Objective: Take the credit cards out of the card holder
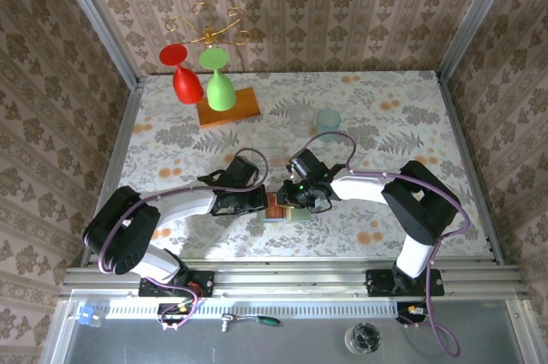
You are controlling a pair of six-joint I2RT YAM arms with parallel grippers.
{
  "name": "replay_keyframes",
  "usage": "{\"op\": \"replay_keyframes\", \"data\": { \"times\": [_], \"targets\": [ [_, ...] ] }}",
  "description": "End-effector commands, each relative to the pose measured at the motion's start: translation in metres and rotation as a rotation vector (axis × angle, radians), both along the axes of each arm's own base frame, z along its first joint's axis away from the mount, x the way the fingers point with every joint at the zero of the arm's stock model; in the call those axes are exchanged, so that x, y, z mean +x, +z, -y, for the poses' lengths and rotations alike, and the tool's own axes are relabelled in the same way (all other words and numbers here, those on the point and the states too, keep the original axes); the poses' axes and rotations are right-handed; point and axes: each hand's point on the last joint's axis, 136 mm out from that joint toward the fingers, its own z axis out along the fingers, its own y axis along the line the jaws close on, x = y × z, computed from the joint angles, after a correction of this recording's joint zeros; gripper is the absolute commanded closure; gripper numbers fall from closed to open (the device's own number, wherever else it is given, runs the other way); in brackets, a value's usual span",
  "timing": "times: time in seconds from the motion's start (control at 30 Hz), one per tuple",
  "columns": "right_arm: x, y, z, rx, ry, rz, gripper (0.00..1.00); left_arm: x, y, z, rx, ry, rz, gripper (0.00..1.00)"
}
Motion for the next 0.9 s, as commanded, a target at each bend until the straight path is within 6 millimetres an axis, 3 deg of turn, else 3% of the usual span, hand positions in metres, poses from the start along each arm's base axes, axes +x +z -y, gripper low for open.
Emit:
{"op": "replay_keyframes", "data": {
  "times": [0.0, 0.37, 0.63, 0.87],
  "targets": [
    [-0.008, -0.017, 0.011, -0.069, -0.003, -0.039, 0.77, -0.005, -0.004, -0.007, 0.041, 0.001, -0.007, 0.95],
    [-0.006, -0.004, 0.023, -0.129, -0.002, 0.014, 0.69, -0.005, -0.001, -0.005, 0.024, 0.004, -0.006, 0.95],
    [-0.003, 0.023, 0.015, -0.055, 0.017, 0.07, 0.68, 0.002, 0.019, 0.004, -0.038, 0.013, 0.033, 0.95],
    [-0.003, 0.023, 0.025, -0.091, -0.005, 0.066, 0.68, 0.007, 0.029, 0.011, -0.061, -0.007, 0.049, 0.95]
  ]
}}
